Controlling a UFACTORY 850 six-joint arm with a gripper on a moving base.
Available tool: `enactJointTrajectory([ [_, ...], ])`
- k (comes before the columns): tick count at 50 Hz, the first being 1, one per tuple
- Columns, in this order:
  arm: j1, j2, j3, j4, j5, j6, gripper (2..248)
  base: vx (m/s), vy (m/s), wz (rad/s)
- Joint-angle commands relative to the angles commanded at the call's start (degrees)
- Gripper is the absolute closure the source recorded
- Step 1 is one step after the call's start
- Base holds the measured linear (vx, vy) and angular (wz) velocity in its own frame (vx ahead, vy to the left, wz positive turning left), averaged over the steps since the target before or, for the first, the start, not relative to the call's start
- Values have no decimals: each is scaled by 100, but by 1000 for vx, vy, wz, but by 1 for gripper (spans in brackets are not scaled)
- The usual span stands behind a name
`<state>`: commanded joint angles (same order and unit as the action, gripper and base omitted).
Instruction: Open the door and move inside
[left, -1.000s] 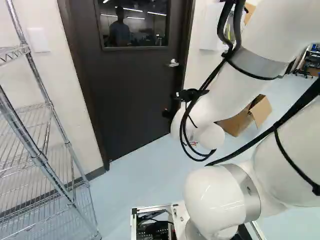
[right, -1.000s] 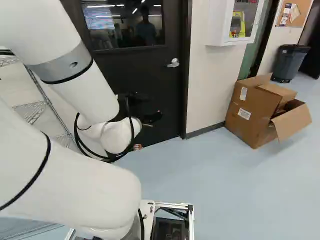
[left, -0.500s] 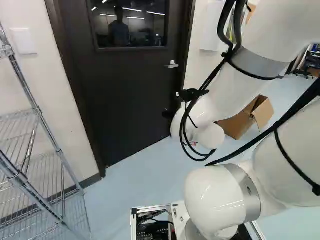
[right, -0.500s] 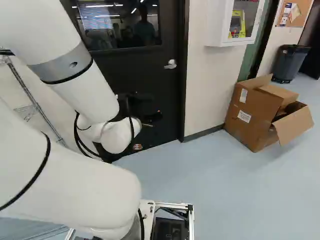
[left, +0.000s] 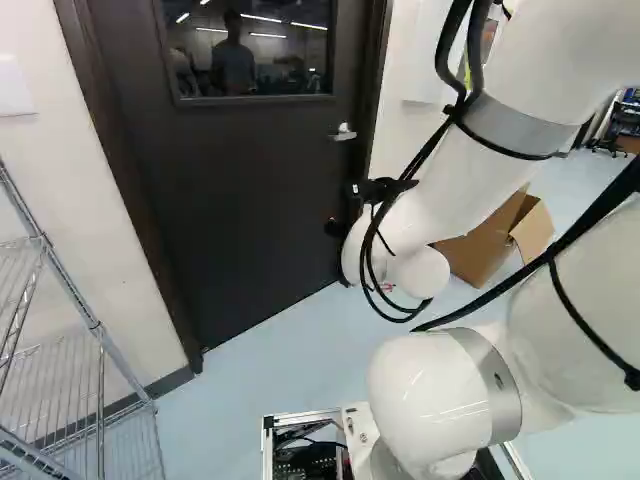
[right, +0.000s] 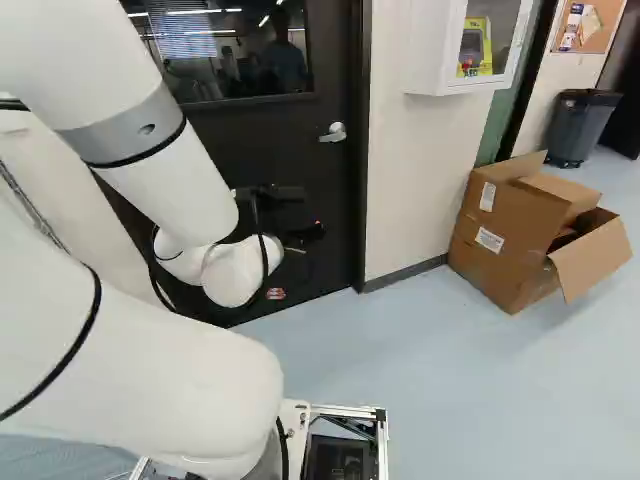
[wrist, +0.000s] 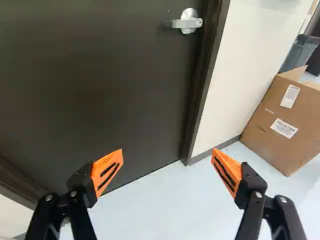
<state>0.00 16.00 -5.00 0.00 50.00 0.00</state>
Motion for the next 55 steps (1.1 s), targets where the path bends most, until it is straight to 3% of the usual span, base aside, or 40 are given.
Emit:
enactJointTrajectory([
  [55,0,0,0,0,0,0,3,136,-10,-7],
])
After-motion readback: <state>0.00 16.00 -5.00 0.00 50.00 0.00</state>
